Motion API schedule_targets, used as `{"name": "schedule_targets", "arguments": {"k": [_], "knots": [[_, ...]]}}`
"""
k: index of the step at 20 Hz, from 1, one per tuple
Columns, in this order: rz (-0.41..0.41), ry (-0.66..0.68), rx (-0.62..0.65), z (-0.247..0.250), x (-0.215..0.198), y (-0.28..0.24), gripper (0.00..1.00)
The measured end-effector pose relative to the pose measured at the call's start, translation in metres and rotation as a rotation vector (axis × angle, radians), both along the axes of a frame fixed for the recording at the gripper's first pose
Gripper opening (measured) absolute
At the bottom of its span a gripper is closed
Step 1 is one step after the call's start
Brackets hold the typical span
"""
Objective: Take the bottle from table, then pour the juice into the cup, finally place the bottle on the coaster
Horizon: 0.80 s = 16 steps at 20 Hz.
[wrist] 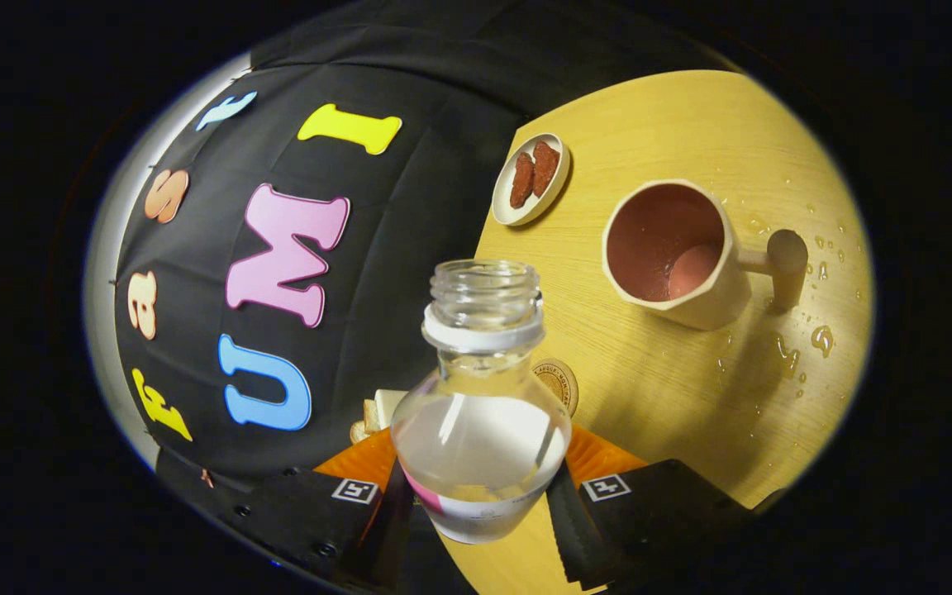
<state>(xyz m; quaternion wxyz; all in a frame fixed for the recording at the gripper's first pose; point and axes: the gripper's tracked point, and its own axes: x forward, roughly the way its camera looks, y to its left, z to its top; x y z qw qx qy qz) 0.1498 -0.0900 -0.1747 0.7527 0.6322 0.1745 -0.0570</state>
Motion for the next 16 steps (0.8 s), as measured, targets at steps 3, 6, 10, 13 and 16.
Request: {"name": "schedule_targets", "arguments": {"k": [3,6,10,13,16], "knots": [[-0.029,0.031,0.100,-0.006,0.008,-0.005,0.74],[-0.056,0.072,0.203,-0.010,0.016,-0.008,0.74],[-0.085,0.128,0.298,-0.018,0.018,-0.013,0.74],[-0.118,0.147,0.383,-0.016,0.026,-0.018,0.74],[-0.156,0.154,0.481,-0.010,0.031,-0.023,0.74]]}}
